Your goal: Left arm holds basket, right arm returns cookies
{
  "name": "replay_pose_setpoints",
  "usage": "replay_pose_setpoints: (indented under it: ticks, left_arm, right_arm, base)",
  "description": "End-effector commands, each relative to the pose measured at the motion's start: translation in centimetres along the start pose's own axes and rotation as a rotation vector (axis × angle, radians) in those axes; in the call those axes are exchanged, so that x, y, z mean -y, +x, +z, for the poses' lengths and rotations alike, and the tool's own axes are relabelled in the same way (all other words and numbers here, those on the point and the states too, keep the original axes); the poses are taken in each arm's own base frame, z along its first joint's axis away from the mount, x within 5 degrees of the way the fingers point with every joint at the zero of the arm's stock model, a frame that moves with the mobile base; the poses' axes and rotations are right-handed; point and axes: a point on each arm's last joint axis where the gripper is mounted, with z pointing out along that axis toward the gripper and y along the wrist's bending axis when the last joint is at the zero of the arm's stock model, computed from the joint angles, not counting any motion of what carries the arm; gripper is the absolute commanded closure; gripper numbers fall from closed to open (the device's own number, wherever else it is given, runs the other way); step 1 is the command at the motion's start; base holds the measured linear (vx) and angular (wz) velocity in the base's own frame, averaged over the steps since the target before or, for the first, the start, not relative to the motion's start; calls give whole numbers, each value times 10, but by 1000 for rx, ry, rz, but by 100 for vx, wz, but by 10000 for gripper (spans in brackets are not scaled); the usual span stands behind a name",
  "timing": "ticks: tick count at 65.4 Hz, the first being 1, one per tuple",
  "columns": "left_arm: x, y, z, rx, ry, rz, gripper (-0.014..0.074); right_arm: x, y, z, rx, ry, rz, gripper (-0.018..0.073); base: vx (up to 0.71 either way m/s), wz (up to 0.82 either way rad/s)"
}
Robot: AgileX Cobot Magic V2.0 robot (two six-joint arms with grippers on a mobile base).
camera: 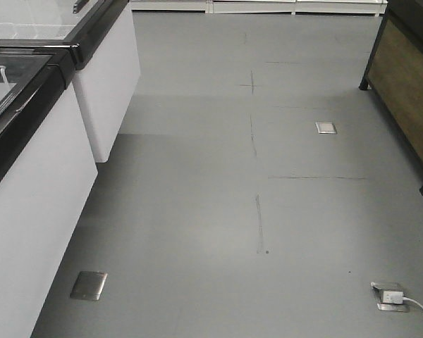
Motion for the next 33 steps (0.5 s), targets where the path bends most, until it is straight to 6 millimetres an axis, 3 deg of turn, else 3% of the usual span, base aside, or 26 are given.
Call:
replay_pose_setpoints:
  ticks: [1, 16, 33]
  left_arm:
    - [1, -6, 22, 2, 4, -12, 600]
    - [5, 25, 51, -193, 20, -72, 600]
    - [10, 58, 60, -439, 37, -128, 594]
  right_arm:
    - [0, -1, 0, 70, -7, -13, 562]
    - [0, -1, 0, 70, -7, -13, 562]
    - [0, -1, 0, 70, -7, -13, 562]
  base:
    - [0, 0]
    - [0, 0]
    - [0, 0]
